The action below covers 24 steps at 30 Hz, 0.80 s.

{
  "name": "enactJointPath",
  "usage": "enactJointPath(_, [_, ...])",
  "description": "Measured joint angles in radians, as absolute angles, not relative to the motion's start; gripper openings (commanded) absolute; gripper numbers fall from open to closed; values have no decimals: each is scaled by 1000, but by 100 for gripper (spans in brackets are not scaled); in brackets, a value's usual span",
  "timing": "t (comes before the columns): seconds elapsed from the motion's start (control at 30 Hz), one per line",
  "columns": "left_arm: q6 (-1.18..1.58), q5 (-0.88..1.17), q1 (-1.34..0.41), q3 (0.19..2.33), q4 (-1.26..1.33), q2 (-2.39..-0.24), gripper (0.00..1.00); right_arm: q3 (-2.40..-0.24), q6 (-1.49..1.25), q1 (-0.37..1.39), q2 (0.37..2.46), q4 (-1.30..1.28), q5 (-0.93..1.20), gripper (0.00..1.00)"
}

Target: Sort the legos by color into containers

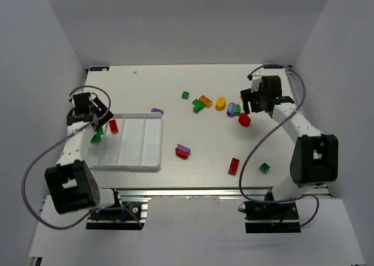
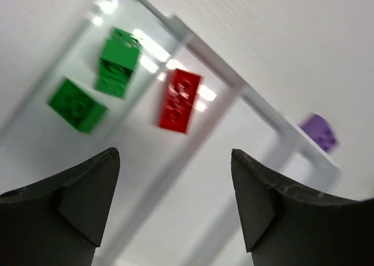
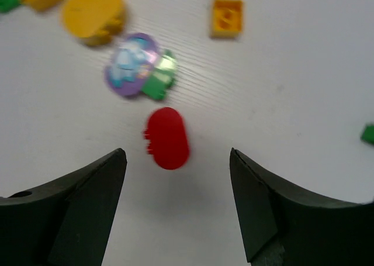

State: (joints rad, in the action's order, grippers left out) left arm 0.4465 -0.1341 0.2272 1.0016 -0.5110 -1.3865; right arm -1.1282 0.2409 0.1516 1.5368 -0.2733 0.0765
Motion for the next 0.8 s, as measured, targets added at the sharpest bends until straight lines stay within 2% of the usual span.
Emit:
enactJointPath(0.1, [543,-8,227,900,-453,-1253,93,-1194,168,82,1629,-300,-41,76])
enactJointPath(0.3, [672,164,216,812,-398,-1139,93,-1311,112,-56,1762,-331,-175,78])
enactJointPath(0.8, [723,234,134,809,-418,-1090,96,-1472,119,-189,1988,-329,-242,79])
